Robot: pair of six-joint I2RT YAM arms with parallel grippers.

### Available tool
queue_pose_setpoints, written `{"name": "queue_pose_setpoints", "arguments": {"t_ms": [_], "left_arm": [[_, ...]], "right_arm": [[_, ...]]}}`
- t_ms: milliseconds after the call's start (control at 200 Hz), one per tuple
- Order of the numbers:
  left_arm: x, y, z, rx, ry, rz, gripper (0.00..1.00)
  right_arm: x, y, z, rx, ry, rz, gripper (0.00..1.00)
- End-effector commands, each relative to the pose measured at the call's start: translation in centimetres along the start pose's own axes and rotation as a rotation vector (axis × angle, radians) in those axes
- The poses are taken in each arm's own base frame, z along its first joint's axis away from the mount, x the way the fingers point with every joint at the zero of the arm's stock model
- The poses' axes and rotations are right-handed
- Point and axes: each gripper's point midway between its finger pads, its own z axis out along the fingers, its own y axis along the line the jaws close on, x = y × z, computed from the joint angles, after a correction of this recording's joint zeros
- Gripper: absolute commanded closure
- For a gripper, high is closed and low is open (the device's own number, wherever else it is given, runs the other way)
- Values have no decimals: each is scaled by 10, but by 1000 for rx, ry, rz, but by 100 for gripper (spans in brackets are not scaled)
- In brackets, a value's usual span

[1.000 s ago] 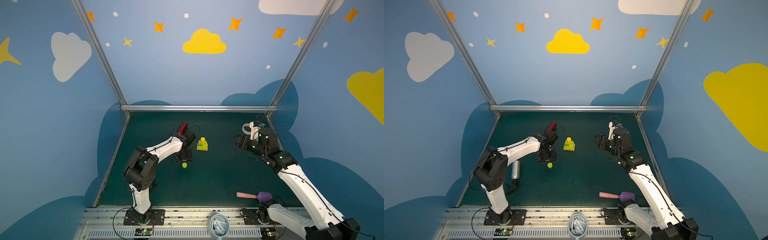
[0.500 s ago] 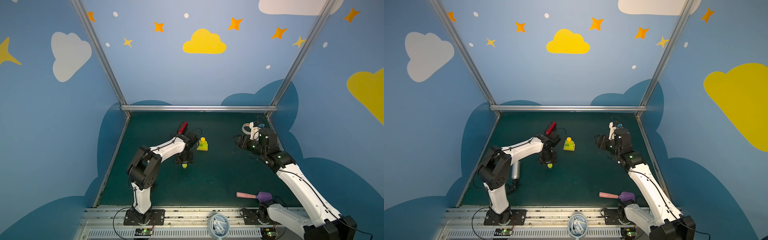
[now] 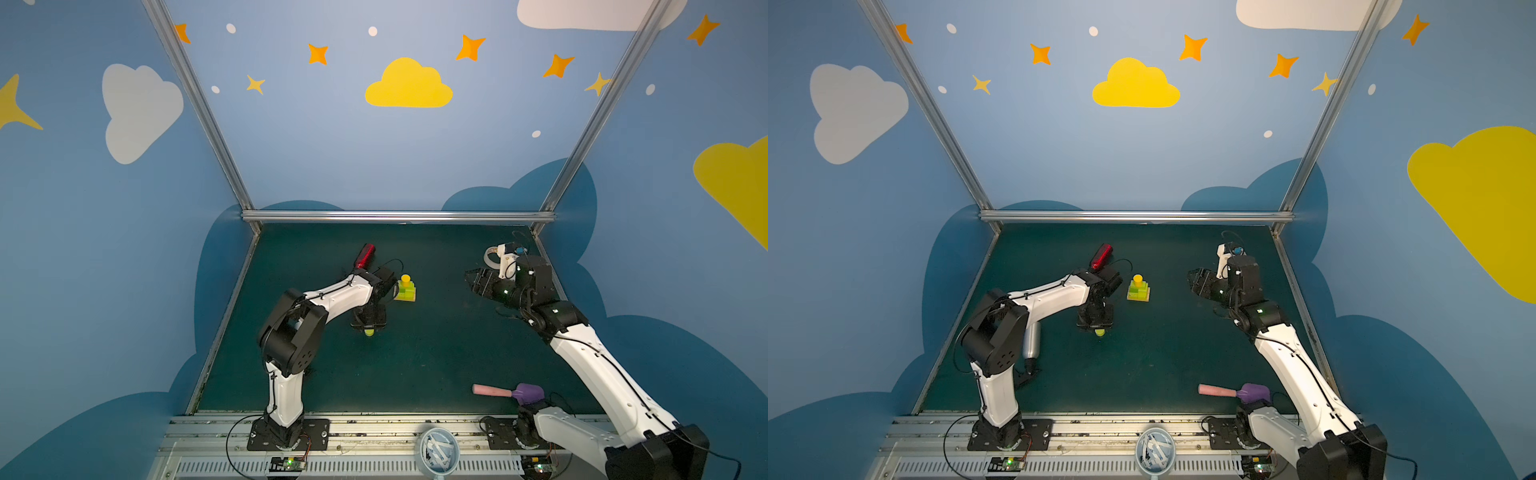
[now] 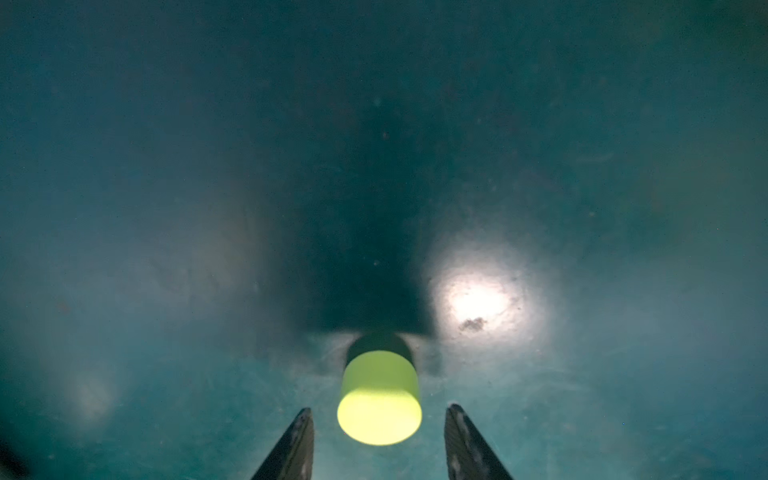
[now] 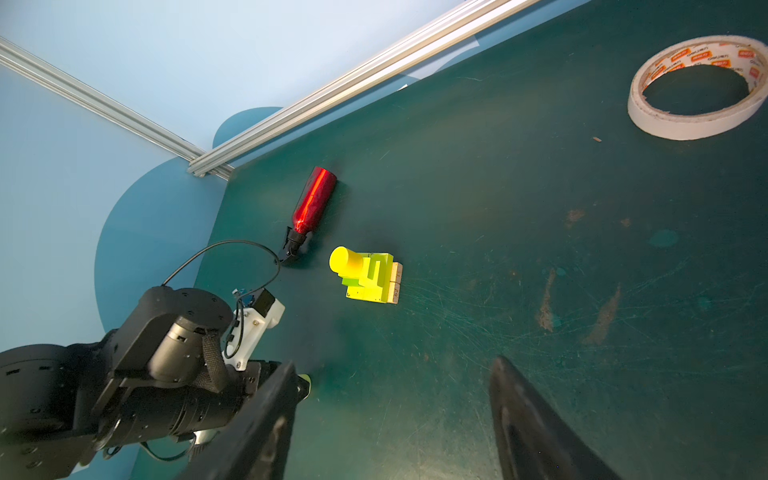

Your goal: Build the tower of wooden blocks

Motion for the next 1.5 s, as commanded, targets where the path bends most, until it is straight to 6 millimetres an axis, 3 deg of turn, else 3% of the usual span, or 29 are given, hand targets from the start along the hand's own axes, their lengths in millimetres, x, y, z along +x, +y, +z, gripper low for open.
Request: {"name": "queue_pose_setpoints", "arguments": {"t_ms": [0,561,776,1016,1207,1492], "left_arm": [[8,6,5,-30,25,-4,53],[6,0,2,-30,12,3,56],[6,1,3,-36,10,-1,62],[5,1,4,-42,7,-1,63],[5,2,3,-51,3,-5,56],[2,3,4,-58,-4,-12,59]], "right_arm": [[1,-1,2,-8,3,6,29],[3,-3,8,-5,22,11,29],[4,-4,9,-2,26,14,29],[4,-4,10,-5,30,15,29],[5,-4,10,-7,34,16,29],[5,-4,10,-8,35,17,29]]}}
